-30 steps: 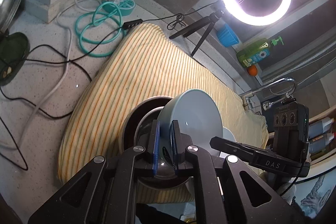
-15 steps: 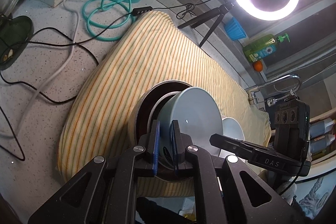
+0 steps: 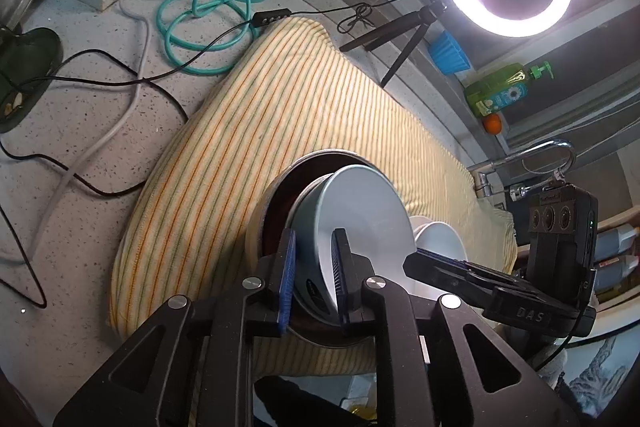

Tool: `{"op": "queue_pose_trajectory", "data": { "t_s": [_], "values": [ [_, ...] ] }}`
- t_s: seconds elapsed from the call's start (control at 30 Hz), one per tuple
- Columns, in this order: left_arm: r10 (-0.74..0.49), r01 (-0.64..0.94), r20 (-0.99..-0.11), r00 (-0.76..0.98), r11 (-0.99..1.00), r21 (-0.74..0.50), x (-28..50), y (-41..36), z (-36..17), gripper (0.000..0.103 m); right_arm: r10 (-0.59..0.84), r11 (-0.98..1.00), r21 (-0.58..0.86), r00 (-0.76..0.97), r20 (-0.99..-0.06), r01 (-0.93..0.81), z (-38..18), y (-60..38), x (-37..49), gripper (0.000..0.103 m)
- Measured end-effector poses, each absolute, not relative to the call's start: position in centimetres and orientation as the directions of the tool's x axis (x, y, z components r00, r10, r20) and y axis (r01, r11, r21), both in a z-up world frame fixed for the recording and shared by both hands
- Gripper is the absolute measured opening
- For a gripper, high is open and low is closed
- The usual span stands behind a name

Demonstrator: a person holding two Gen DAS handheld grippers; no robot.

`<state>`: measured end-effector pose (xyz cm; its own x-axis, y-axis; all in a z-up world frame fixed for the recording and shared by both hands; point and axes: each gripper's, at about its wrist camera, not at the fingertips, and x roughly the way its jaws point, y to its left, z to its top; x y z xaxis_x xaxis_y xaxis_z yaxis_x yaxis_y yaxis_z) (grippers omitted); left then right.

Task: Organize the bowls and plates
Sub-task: 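Lift the white bowl and lower it into the nested steel bowls, then grasp the rim of the steel bowl stack with the left gripper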

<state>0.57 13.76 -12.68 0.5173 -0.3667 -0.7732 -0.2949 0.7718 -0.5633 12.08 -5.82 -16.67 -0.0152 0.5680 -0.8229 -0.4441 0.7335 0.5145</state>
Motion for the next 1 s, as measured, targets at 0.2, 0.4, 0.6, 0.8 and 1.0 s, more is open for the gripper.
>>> {"op": "queue_pose_trajectory", "data": {
  "t_s": [0.2, 0.4, 0.6, 0.8, 1.0],
  "values": [
    [-0.352, -0.28, -0.772, 0.53, 0.786, -0.551, 0.6, 13.5, -11.9, 0.031, 0.594, 0.71, 0.51, 0.023, -0.804, -0.486, -15.0, -6.0, 11.6, 0.063],
    [-0.312, -0.268, -0.771, 0.555, 0.811, -0.521, 0.2, 13.6, -10.9, 0.038, 0.603, 0.714, 0.51, 0.05, -0.796, -0.48, -14.4, -7.0, 11.9, 0.064],
    [-0.246, -0.301, -0.776, 0.58, 0.821, -0.485, -1.0, 14.7, -10.8, 0.038, 0.581, 0.743, 0.468, 0.115, -0.806, -0.477, -14.0, -8.8, 12.6, 0.064],
    [-0.172, -0.339, -0.795, 0.582, 0.837, -0.429, -2.2, 15.0, -11.4, 0.037, 0.541, 0.77, 0.4, 0.175, -0.823, -0.496, -14.0, -9.6, 12.6, 0.064],
    [-0.118, -0.363, -0.799, 0.59, 0.845, -0.393, -3.2, 14.4, -11.9, 0.033, 0.497, 0.788, 0.332, 0.218, -0.84, -0.518, -14.5, -9.3, 11.7, 0.059]
  ]
}}
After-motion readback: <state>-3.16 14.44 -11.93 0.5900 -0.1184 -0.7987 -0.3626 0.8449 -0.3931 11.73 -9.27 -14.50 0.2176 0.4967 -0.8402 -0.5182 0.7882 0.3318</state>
